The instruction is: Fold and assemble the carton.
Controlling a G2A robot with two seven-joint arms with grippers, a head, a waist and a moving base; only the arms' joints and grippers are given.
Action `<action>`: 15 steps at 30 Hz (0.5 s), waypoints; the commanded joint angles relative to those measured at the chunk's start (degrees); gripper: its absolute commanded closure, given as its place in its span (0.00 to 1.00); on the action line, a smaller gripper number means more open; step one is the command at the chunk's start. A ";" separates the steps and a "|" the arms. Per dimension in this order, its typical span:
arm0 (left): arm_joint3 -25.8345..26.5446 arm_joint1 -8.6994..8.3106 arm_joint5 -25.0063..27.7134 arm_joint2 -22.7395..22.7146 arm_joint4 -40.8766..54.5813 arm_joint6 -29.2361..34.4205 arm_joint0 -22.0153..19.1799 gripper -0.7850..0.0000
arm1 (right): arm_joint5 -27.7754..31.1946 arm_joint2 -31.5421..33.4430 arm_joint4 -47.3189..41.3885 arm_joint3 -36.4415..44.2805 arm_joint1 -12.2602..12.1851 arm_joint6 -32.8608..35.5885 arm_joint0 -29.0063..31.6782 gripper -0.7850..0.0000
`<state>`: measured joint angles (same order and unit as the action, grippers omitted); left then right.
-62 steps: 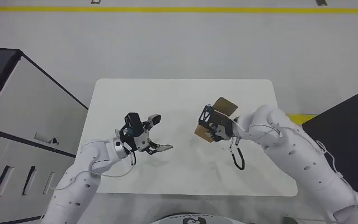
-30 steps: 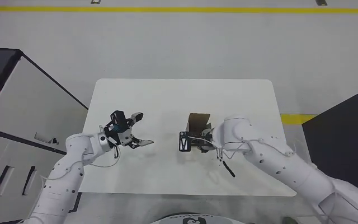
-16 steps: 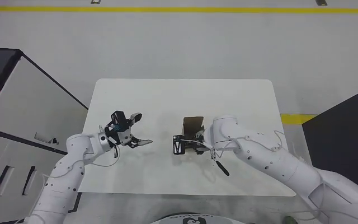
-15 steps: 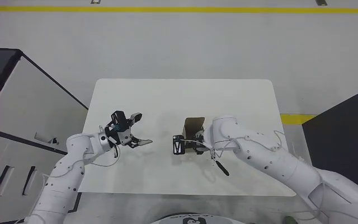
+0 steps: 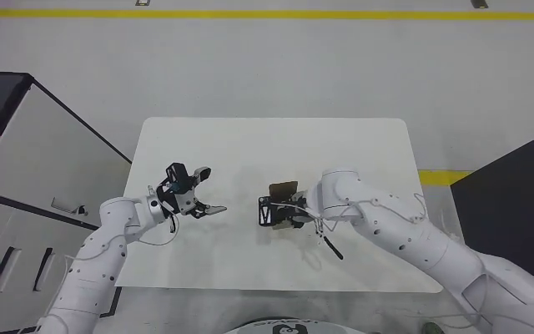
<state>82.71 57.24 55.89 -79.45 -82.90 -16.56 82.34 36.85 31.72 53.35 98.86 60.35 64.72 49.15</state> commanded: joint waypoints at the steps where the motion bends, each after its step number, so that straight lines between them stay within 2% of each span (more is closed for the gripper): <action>1: -0.24 -0.03 0.04 0.14 0.04 -0.05 -0.18 0.00 | 0.24 0.73 -0.29 0.50 -0.28 0.45 0.10 0.80; 2: -0.42 -0.05 0.07 0.23 0.08 -0.09 -0.27 0.00 | 0.25 1.12 -0.41 0.81 -0.43 0.68 0.16 0.86; 3: -0.59 -0.06 0.13 0.30 0.14 -0.14 -0.39 0.00 | 0.34 1.43 -0.47 1.08 -0.56 0.94 0.22 0.98; 4: -0.76 -0.08 0.12 0.37 0.17 -0.19 -0.52 0.00 | 0.40 1.68 -0.48 1.36 -0.67 1.17 0.26 1.00; 15: -2.00 -0.32 -0.01 0.76 0.55 -0.46 -1.35 0.00 | 0.63 1.47 0.40 1.72 -0.40 1.49 -0.71 1.00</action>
<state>80.78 56.93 55.94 -78.71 -82.38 -17.03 81.03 37.60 33.33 53.60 100.69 59.89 66.19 48.56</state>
